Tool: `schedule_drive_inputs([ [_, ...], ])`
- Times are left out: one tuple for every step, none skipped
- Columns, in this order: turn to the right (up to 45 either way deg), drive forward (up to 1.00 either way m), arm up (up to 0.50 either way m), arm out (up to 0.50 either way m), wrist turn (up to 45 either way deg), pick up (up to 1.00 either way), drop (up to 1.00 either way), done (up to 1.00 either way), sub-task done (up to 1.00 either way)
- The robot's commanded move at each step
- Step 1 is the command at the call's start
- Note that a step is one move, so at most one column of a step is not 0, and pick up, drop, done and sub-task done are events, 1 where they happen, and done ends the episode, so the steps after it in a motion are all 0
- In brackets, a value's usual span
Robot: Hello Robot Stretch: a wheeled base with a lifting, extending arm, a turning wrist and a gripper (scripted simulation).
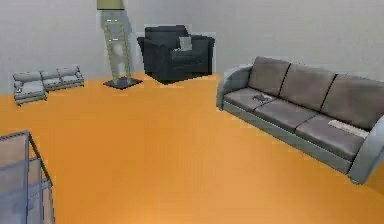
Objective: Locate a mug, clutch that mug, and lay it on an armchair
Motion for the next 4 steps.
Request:
schedule_drive_inputs([
  [0.0, 1.0, 0.0, 0.0, 0.0, 0.0, 0.0, 0.0, 0.0],
  [0.0, 1.0, 0.0, 0.0, 0.0, 0.0, 0.0, 0.0, 0.0],
  [0.0, 1.0, 0.0, 0.0, 0.0, 0.0, 0.0, 0.0, 0.0],
  [21.0, 0.0, 0.0, 0.0, 0.0, 0.0, 0.0, 0.0, 0.0],
])
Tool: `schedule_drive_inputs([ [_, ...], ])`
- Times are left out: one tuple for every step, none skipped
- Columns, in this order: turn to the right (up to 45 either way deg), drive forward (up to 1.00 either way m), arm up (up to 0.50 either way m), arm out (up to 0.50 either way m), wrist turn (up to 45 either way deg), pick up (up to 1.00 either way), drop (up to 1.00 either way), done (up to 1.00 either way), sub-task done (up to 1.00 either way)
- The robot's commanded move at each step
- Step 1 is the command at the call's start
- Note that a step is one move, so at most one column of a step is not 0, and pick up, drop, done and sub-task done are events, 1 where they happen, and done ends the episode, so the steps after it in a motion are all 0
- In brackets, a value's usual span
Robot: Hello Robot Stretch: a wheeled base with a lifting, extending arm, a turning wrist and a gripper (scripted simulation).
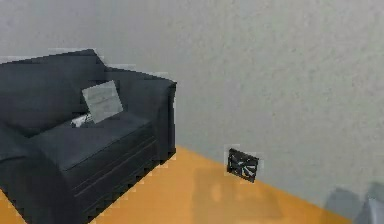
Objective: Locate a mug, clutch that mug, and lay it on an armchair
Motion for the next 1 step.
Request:
schedule_drive_inputs([
  [0.0, 0.1, 0.0, 0.0, 0.0, 0.0, 0.0, 0.0, 0.0],
])
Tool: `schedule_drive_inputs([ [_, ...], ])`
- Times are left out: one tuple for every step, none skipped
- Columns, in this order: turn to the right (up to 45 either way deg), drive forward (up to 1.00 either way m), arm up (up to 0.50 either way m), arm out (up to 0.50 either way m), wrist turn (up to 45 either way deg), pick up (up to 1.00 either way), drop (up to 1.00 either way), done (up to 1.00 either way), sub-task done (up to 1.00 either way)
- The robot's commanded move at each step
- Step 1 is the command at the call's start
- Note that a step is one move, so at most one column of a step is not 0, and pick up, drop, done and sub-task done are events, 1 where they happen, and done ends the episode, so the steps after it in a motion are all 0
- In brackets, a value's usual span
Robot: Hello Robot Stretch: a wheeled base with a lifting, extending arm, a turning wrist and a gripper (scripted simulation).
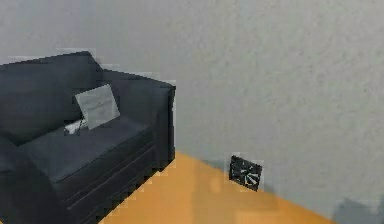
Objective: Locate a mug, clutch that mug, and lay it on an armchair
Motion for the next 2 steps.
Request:
schedule_drive_inputs([
  [-12.0, 0.0, 0.0, 0.0, 0.0, 0.0, 0.0, 0.0, 0.0],
  [0.0, 1.0, 0.0, 0.0, 0.0, 0.0, 0.0, 0.0, 0.0],
])
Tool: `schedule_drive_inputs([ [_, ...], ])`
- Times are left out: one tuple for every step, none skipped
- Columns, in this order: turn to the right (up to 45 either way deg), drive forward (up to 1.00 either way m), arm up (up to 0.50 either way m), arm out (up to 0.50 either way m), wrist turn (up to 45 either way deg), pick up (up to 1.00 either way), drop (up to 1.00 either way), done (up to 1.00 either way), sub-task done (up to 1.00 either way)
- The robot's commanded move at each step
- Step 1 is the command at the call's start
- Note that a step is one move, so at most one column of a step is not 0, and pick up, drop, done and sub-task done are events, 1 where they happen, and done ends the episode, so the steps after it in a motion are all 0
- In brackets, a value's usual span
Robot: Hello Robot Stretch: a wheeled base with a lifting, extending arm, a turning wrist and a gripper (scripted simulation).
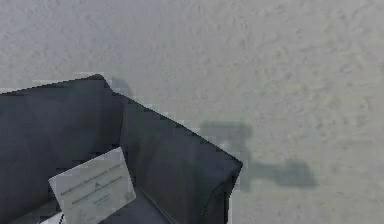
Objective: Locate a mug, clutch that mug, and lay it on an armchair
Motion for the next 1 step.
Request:
schedule_drive_inputs([
  [-6.0, 0.0, 0.0, 0.0, 0.0, 0.0, 0.0, 0.0, 0.0],
])
